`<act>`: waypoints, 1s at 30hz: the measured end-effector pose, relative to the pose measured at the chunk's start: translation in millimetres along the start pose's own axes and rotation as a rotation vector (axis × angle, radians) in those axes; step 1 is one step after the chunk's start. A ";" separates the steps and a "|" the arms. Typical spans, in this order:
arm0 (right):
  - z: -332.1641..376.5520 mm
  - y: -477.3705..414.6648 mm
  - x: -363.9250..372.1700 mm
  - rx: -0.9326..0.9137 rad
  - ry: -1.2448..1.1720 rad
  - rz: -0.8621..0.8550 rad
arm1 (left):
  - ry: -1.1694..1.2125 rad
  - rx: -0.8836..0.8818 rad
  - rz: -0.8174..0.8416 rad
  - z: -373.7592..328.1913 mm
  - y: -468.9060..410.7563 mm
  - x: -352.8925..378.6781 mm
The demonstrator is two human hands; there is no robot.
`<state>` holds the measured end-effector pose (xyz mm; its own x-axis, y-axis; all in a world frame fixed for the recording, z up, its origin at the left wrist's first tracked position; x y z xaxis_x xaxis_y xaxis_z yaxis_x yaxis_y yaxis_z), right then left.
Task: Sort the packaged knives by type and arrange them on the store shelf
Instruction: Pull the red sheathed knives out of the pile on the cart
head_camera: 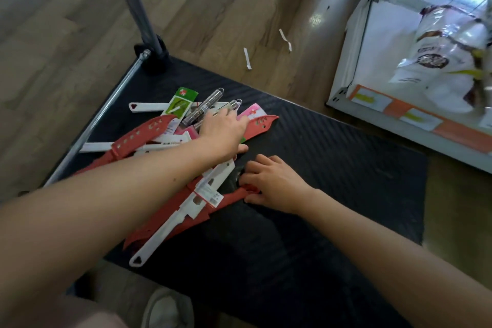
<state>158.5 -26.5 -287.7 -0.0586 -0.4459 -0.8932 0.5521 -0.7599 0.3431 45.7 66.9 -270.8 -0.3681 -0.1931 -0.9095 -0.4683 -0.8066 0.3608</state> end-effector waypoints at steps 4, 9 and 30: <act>-2.3 15.0 -2.1 0.103 -0.059 0.034 | -0.004 -0.052 -0.007 -3.6 3.9 5.9; -37.6 60.5 -9.0 0.294 -0.057 0.028 | -0.147 -0.009 -0.040 -7.8 5.3 -1.4; -69.6 98.8 -64.4 0.393 0.217 -0.131 | 0.635 -0.168 -0.258 -15.6 -10.7 -52.7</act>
<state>274.7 -39.9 -216.6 0.0920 -0.2563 -0.9622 0.1922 -0.9436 0.2697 82.7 76.9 -230.0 0.3022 -0.2316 -0.9247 -0.3284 -0.9360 0.1272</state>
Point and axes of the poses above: each hand's wrist, its own y-axis away from the middle knuckle, its own x-axis out of the palm, z = x × y, the point moved 1 cm from there along -y, towards the middle knuckle, and after that the axes turned 5 degrees about -y, right-handed, at the moved point
